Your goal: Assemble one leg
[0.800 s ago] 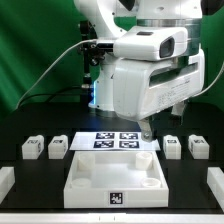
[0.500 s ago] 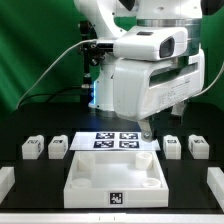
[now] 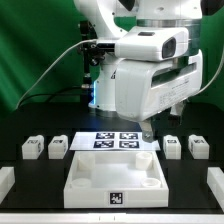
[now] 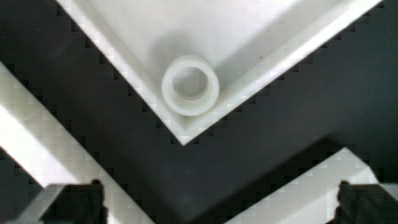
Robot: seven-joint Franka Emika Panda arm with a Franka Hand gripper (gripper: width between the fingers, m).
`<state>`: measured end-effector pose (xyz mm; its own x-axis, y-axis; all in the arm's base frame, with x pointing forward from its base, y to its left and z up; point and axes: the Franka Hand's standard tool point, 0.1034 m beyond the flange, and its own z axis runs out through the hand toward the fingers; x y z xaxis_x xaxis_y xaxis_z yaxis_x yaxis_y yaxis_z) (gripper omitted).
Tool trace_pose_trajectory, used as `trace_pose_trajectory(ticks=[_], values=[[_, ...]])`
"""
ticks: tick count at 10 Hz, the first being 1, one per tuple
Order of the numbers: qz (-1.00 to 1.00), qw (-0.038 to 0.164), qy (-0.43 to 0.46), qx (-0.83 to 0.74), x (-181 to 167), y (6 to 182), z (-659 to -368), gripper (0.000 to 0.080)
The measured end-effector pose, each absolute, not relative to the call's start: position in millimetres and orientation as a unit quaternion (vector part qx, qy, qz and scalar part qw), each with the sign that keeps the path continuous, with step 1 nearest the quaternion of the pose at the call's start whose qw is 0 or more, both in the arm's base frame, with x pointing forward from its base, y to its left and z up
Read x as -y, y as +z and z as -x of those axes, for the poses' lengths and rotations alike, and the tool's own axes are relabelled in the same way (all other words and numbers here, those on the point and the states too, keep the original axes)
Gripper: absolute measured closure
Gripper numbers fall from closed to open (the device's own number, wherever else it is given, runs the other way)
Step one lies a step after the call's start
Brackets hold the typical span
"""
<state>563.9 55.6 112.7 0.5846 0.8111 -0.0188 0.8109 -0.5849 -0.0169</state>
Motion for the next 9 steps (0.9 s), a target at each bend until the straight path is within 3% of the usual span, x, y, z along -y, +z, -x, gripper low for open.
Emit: trace_pose_trajectory(ticks=[2, 4, 9], values=[[0.867, -0.003, 0.011, 0.498, -47.8, 102.5, -527.7, 0.015], [0.775, -0.008, 0.002, 0.632, -18.3, 99.7, -504.1, 0.015], [0.699, -0.012, 0.003, 0.715, -14.6, 94.7, -503.1, 0.015]])
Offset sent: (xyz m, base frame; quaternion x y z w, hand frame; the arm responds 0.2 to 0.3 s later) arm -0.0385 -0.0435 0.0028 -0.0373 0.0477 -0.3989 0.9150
